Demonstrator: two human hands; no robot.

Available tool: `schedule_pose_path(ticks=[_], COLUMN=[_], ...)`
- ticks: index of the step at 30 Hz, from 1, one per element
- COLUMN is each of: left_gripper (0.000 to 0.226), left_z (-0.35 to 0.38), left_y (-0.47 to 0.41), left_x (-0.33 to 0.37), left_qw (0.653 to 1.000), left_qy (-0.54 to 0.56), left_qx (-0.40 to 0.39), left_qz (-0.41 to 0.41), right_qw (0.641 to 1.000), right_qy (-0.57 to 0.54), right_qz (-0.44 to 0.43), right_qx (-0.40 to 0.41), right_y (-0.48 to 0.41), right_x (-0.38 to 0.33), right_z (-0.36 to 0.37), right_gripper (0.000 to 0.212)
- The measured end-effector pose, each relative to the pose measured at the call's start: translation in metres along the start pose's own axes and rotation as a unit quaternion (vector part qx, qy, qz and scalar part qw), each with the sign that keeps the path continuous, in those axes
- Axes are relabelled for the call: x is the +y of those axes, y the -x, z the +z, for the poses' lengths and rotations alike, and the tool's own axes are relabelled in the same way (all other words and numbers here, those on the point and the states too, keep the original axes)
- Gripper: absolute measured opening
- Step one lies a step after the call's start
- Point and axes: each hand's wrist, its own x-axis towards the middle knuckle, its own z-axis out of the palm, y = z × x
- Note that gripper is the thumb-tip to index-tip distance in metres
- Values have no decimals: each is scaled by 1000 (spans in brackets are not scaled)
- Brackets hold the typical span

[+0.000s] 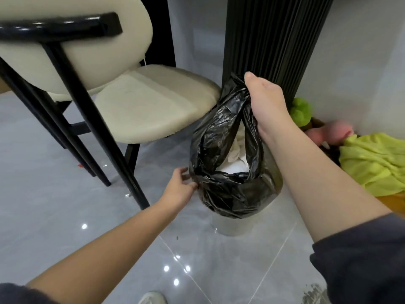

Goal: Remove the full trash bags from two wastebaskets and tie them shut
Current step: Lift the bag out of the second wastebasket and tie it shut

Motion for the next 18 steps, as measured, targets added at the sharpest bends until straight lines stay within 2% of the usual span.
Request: schedule_pose_path(ticks=[3,5,7,9,12,18], left_gripper=[53,53,54,52,47,25], left_z=[-32,-53,-70,-83,-94,-105], left_y=[32,52,68,82,100,119], left_x=[25,34,37,34,29,0], left_qw=[997,997,996,996,996,997], left_qy=[-22,-21,-29,-26,-15,-23], left_qx=[-1,2,7,1,6,35], left_qz=[68,80,81,82,88,58], right_qw=[1000,999,998,996,990,980], right_qy=[3,-8,-22,-49,-76,-115], right_qz=[9,16,27,35,65,109], right_qx=[-29,-37,-42,-63,-100,-122], right_y=[13,22,33,46,64,92], right_x=[-18,-25,-32,-35,-29,13], right_z=[11,19,28,41,62,89], right_gripper=[28,35,40,29,27,19])
